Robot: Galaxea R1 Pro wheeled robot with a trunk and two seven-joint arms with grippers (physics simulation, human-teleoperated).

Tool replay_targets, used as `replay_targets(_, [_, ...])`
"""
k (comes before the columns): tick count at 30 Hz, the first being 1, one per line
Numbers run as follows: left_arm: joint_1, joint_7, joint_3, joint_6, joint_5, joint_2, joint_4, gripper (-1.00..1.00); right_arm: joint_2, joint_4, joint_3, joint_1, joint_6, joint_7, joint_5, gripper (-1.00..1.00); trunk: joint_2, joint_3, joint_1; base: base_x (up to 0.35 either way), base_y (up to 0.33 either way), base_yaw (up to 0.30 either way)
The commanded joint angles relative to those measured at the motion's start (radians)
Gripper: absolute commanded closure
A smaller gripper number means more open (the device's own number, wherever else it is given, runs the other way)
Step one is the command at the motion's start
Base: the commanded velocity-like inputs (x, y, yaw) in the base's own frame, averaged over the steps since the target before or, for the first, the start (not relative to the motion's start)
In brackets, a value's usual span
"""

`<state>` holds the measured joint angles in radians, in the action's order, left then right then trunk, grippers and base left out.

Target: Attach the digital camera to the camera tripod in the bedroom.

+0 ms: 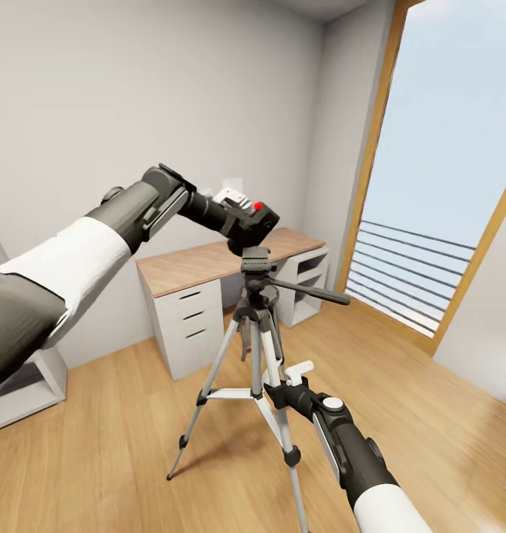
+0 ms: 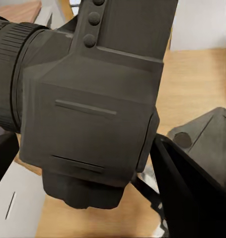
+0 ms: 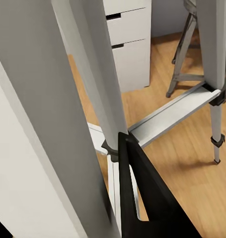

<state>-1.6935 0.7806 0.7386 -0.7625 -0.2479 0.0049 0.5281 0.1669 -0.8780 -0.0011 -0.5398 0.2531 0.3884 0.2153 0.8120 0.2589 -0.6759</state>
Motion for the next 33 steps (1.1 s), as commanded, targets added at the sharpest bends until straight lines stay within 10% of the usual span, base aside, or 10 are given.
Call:
replay_targets(1, [-0.002,0.027,0.006,-0.007,0.01,0.009,0.016,1.0,0.0,-0.001,0.0,0.0,0.003,0.004,0.018,1.0,0.001,0.002,0.0,0.0,0.0,0.0])
replay_targets(9, [-0.005,0.291,-0.024,-0.006,0.243,0.095,0.19,1.0,0.0,-0.001,-0.001,0.0,0.003,0.002,0.017,1.0,0.001,0.002,0.0,0.0,0.0,0.0])
replay_targets(16, [-0.068,0.336,-0.16,-0.006,0.279,0.106,0.198,1.0,-0.001,-0.002,-0.004,0.0,0.002,0.001,0.016,1.0,0.001,0.002,0.0,0.0,0.0,0.0])
replay_targets(26, [-0.193,0.393,-0.181,-0.006,0.286,0.082,0.17,1.0,-0.001,-0.002,-0.005,0.0,0.003,0.0,0.016,1.0,0.001,0.002,0.0,0.0,0.0,0.0])
replay_targets(33, [-0.211,0.426,-0.181,-0.008,0.305,0.018,0.119,1.0,-0.001,-0.003,-0.005,0.0,0.003,0.0,0.016,1.0,0.001,0.002,0.0,0.0,0.0,0.0])
